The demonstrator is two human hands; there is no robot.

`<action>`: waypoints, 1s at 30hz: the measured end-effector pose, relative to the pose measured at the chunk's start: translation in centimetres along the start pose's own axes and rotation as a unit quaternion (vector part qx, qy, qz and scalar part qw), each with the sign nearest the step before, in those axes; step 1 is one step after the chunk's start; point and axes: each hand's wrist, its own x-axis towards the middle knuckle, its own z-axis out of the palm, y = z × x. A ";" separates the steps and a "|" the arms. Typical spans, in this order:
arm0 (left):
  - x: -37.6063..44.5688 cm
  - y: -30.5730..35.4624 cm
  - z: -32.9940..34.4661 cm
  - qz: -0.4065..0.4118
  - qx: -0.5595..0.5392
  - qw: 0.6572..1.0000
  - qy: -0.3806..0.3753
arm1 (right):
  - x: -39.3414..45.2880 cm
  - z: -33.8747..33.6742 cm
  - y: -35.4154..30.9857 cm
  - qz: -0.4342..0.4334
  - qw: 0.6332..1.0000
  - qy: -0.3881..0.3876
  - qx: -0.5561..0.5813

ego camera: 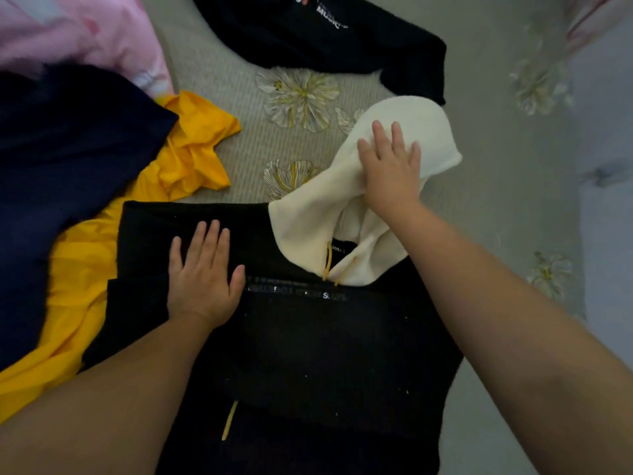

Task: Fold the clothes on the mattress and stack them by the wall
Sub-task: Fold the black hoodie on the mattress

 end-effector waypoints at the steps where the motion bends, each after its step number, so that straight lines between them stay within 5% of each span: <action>1: 0.1 -0.1 0.0 0.001 -0.002 1.000 -0.004 | 0.7 -0.4 0.2 0.014 0.999 -0.028 -0.024; 8: 0.5 -0.5 0.2 0.004 0.005 1.000 -0.009 | -3.3 -2.6 2.8 0.002 0.999 -0.007 -0.049; 13: 0.0 -0.2 -0.7 0.001 -0.077 0.997 0.012 | -15.0 -3.8 -0.2 -0.048 0.976 0.198 0.081; 17: -0.5 -0.8 -2.1 0.033 -0.151 0.984 -0.093 | -25.6 0.4 -6.3 0.028 0.958 0.090 0.270; 19: -3.0 -0.4 -3.1 0.037 -0.205 0.973 -0.097 | -29.6 2.0 -9.2 0.057 0.921 -0.032 0.384; 21: -6.4 0.5 -3.8 0.037 -0.255 0.963 -0.081 | -32.3 2.5 -10.5 0.050 0.893 -0.051 0.445; 27: -14.4 5.8 -4.9 -0.052 -0.359 0.929 -0.072 | -33.9 -0.2 -6.3 0.152 0.825 0.273 0.470; 29: -15.5 7.4 -4.6 -0.128 -0.387 0.901 -0.145 | -32.0 -0.9 -3.6 0.270 0.798 0.289 0.455; 30: -15.9 8.0 -4.6 -0.165 -0.402 0.882 -0.183 | -30.7 -1.0 -2.3 0.334 0.787 0.228 0.466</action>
